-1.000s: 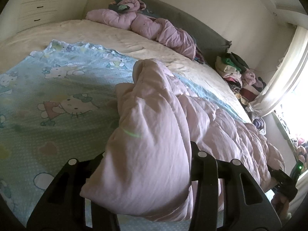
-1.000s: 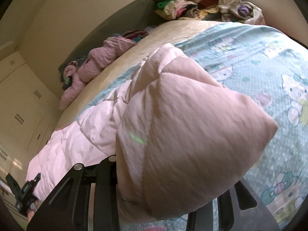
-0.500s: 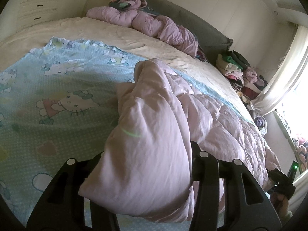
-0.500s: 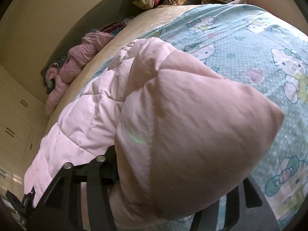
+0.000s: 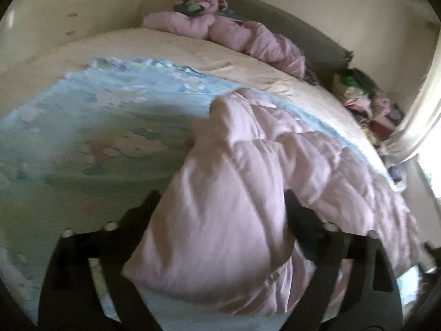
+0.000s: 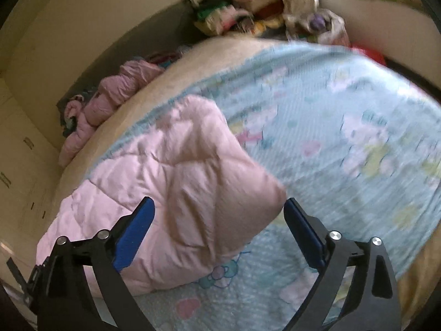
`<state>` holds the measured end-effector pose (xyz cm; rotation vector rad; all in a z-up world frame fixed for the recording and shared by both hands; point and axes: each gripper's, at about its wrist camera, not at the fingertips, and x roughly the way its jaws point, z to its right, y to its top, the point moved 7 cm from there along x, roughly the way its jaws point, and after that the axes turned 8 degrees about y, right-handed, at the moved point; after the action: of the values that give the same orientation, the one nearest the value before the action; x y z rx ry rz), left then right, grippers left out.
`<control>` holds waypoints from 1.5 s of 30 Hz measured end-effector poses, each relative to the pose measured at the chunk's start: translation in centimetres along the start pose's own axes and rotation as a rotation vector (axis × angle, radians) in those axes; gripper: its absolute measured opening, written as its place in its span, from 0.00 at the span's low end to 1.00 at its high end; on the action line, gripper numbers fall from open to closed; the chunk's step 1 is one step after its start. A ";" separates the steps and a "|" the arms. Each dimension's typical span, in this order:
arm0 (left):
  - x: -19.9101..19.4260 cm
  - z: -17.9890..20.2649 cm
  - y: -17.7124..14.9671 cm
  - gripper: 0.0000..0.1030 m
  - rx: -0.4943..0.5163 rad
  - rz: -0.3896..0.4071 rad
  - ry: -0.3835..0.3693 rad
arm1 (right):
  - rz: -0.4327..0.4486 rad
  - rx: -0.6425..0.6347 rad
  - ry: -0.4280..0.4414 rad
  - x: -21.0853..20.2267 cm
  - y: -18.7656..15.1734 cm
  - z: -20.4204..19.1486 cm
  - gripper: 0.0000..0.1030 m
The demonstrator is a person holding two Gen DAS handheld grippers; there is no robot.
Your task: Fold large clothes
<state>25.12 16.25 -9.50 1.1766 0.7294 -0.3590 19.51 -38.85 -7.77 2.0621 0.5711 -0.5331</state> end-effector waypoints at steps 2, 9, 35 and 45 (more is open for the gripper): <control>-0.8 -0.4 0.0 0.90 0.002 0.006 0.022 | 0.035 -0.061 0.003 -1.7 0.6 -0.7 0.95; -6.1 -0.2 0.3 0.91 0.036 0.071 0.017 | 0.087 -0.263 0.038 -6.8 0.9 -4.1 0.96; -20.4 6.6 -6.7 0.91 0.226 0.172 -0.029 | 0.076 -0.447 0.211 -16.6 -5.9 -9.8 0.96; -21.3 7.6 -10.1 0.91 0.265 0.146 -0.059 | -0.028 -0.468 0.183 -15.3 -11.1 -8.4 0.96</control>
<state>6.09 3.13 -0.63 1.4550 0.5517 -0.3739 2.04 -29.26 -2.13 1.6653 0.7548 -0.1993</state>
